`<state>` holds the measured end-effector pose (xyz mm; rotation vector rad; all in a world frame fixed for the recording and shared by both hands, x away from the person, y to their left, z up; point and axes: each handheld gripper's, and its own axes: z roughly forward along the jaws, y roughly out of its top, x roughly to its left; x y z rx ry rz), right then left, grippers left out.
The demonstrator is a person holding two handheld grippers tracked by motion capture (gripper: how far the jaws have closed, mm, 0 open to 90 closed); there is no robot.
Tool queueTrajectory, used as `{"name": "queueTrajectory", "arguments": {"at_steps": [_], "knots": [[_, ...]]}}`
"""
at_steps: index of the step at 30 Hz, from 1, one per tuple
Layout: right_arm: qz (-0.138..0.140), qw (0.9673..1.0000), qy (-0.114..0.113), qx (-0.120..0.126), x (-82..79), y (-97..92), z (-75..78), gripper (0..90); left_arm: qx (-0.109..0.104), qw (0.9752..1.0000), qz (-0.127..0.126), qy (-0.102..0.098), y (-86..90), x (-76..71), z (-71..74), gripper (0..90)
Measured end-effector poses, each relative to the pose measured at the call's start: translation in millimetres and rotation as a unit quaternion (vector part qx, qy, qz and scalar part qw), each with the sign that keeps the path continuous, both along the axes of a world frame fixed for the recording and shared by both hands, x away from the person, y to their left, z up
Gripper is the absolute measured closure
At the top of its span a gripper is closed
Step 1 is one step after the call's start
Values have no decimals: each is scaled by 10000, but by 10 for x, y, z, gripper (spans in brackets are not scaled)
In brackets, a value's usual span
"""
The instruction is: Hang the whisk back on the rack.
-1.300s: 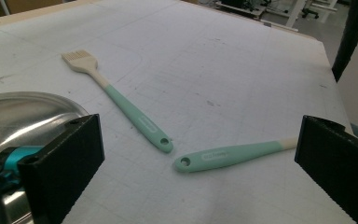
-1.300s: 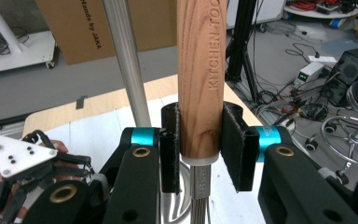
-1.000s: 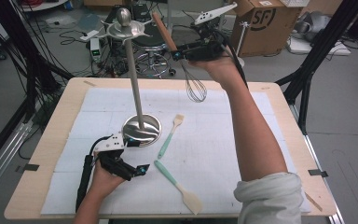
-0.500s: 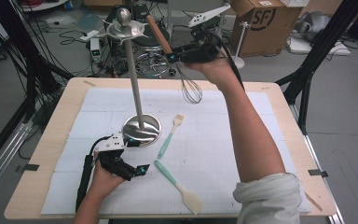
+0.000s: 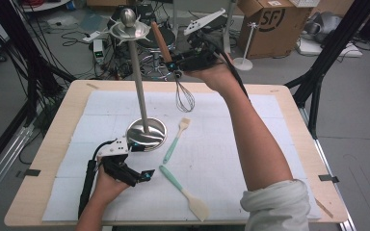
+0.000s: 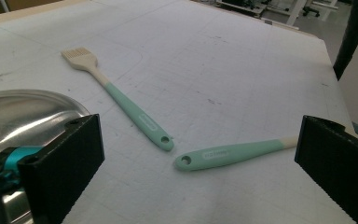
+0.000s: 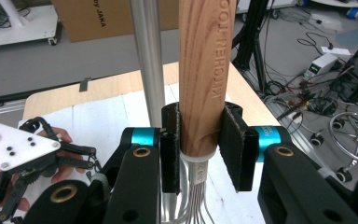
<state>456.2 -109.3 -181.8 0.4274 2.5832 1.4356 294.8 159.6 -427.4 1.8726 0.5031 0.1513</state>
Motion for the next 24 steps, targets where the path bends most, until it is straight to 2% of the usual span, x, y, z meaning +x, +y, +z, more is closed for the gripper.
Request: {"name": "queueTrajectory", "arguments": {"at_steps": [2, 3, 7, 9, 14, 18, 24], "knots": [[17, 10000, -39, -5, 4, 17, -8, 691, -1, 10000, 3, 6, 1, 0, -1, 18], [-27, 10000, -27, -27, -6, 30, -14, 625, 0, 10000, 1, 5, 1, 0, -1, 18], [-79, 9999, -96, -57, -37, 30, -16, 573, -3, 10000, 0, 4, 0, -2, -1, 18], [-69, 9999, -129, 17, -62, -1, -21, 549, 7, 10000, -6, 8, 1, -2, 1, 18], [-58, 9998, -138, 156, -139, -103, -54, 500, 23, 10000, -4, -14, -5, 0, -2, 18], [-26, 9992, -154, 364, -218, -208, -93, 452, 31, 10000, 1, -3, -9, -1, -5, 18], [77, 9991, -153, 400, -348, -378, -196, 405, 55, 10000, 1, -6, -9, -2, -4, 18]]}}
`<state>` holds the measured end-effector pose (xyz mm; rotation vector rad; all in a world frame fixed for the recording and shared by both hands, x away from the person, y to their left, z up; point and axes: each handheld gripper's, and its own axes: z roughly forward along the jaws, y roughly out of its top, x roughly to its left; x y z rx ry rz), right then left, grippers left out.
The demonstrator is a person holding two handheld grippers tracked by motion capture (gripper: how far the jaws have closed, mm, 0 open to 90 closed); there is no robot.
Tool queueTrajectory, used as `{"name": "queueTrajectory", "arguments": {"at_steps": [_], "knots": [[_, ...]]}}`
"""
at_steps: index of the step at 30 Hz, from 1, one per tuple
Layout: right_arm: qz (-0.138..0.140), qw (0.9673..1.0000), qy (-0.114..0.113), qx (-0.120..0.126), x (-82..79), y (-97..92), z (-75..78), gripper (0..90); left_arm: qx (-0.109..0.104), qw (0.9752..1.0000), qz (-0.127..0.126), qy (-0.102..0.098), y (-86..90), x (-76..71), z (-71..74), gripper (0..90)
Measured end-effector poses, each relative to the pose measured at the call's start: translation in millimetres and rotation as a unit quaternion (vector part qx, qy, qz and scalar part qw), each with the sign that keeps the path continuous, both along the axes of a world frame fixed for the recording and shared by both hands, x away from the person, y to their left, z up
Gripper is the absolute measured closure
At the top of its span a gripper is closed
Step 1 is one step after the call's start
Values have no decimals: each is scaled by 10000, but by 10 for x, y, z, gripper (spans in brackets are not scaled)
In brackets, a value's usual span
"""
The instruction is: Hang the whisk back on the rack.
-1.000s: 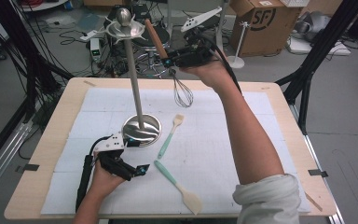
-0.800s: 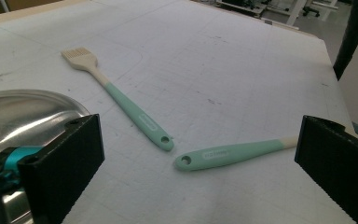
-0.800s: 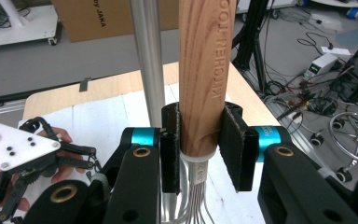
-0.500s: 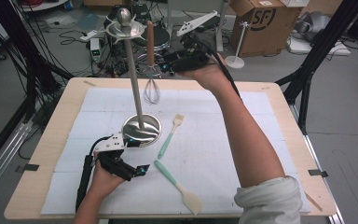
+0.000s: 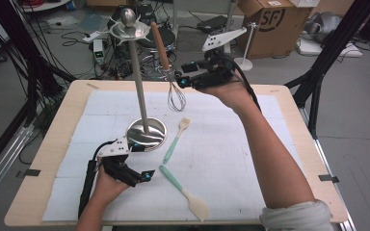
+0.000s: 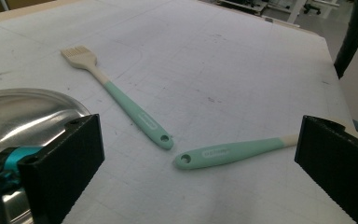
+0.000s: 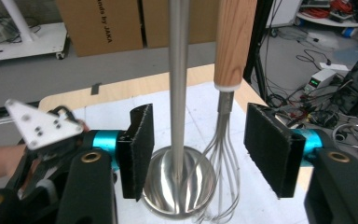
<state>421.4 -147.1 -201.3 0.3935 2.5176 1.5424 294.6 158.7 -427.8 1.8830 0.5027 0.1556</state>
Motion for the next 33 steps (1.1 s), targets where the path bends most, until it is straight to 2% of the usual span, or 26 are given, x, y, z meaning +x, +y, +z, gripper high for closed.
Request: {"name": "queueTrajectory", "arguments": {"at_steps": [5, 9, 13, 18, 21, 28, 33], "knots": [[-4, 9999, -104, 74, -160, -204, -98, 385, 16, 10000, -1, 8, -5, -1, -3, 18], [-11, 9998, -54, 180, -237, -316, -171, 369, 25, 10000, 3, -1, -4, -1, -1, 18], [-75, 9998, -41, 185, -334, -443, -291, 345, 18, 10000, 5, -5, -2, -3, 2, 18], [-120, 9998, -47, 150, -442, -565, -417, 324, 27, 10000, 10, 0, -3, -6, 4, 18], [-140, 9996, -35, 243, -500, -638, -491, 319, 29, 10000, 2, -1, -8, -7, 2, 18], [-180, 9994, 66, 282, -604, -767, -654, 310, 27, 10000, 6, 1, -7, -3, -1, 18], [-211, 9990, 1, 396, -689, -869, -762, 309, -8, 10000, 1, 35, -8, 2, -4, 18]]}}
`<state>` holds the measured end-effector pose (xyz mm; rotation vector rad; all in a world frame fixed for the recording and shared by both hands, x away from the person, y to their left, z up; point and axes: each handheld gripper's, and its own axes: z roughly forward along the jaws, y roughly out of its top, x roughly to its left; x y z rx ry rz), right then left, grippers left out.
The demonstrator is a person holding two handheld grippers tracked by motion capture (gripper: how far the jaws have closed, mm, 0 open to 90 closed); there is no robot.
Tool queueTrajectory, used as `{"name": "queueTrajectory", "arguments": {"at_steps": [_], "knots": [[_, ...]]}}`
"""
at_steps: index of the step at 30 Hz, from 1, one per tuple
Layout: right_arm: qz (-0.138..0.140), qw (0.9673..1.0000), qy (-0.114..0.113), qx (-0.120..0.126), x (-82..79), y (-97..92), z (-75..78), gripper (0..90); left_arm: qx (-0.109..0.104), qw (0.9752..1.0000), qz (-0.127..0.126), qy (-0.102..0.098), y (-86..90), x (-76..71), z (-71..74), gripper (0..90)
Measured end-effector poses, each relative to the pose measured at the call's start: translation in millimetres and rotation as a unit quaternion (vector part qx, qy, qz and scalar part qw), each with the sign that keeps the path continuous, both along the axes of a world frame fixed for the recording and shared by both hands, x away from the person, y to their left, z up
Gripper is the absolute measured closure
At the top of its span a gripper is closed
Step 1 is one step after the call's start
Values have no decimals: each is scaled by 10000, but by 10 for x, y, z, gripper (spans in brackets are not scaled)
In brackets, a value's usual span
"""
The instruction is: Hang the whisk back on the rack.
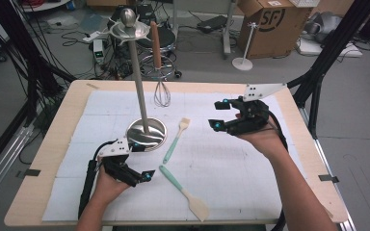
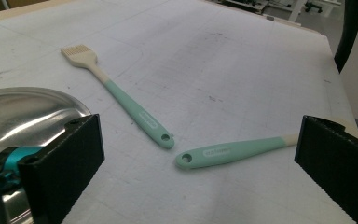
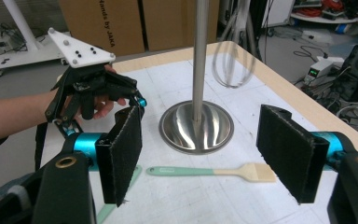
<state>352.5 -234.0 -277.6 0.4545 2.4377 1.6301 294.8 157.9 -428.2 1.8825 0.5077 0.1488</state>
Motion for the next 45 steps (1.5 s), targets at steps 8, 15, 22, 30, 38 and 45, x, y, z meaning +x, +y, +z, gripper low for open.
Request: {"name": "queueTrajectory", "arguments": {"at_steps": [8, 15, 22, 30, 38, 45], "knots": [[-103, 9999, 57, -32, -153, -144, -238, 308, 3, 10000, 26, -11, 4, -5, 8, 18], [-252, 9995, 165, 115, -278, -328, -470, 307, 53, 10000, 21, 13, -5, -1, -2, 18], [-339, 9988, 273, 219, -313, -450, -571, 299, 44, 10000, 22, 13, -2, 0, -1, 18], [-276, 9989, 322, 221, -330, -453, -677, 289, 41, 10000, 15, 22, -10, -5, -1, 18], [-259, 9987, 431, 110, -352, -438, -827, 249, 73, 10000, 6, 16, -12, -5, -2, 18], [-476, 9977, 484, -61, -390, -479, -993, 220, 69, 10000, -4, 31, -18, -5, -7, 18]]}}
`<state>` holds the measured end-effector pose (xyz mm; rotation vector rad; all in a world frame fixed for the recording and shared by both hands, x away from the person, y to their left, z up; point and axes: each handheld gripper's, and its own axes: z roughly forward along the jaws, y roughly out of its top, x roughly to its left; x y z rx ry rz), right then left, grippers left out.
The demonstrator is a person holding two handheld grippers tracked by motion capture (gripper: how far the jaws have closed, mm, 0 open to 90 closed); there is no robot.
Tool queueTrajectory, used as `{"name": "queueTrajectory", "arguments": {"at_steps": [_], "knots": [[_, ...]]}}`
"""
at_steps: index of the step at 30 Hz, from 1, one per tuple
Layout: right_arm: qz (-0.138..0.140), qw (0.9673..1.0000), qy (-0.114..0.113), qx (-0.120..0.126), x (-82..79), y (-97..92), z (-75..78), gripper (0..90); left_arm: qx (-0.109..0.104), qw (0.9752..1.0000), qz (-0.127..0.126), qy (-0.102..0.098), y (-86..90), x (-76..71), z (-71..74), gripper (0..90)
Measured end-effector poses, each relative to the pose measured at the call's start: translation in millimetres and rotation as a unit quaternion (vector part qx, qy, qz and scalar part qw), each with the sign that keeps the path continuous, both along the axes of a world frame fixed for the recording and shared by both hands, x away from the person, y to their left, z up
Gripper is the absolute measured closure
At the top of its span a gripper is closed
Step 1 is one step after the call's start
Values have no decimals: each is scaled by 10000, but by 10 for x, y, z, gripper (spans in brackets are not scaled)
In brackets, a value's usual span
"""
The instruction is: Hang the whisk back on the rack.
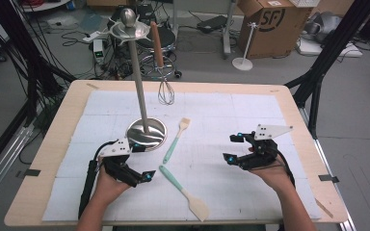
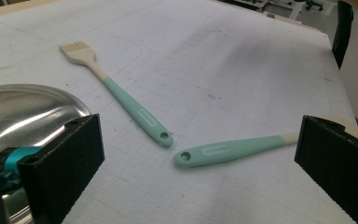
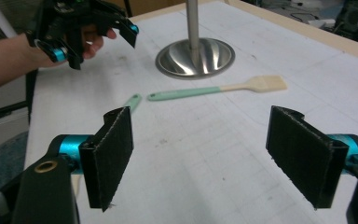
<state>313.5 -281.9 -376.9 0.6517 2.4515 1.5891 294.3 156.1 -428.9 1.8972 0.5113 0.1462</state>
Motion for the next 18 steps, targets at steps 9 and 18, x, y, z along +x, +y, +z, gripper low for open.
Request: {"name": "queueTrajectory", "arguments": {"at_steps": [9, 18], "knots": [[-51, 10000, -36, -32, -19, -18, -172, 213, -43, 10000, -1, -2, -7, -3, 4, 18], [-28, 9998, 154, -85, -49, 43, -224, 209, -55, 10000, 48, -8, 7, 5, 9, 18]]}}
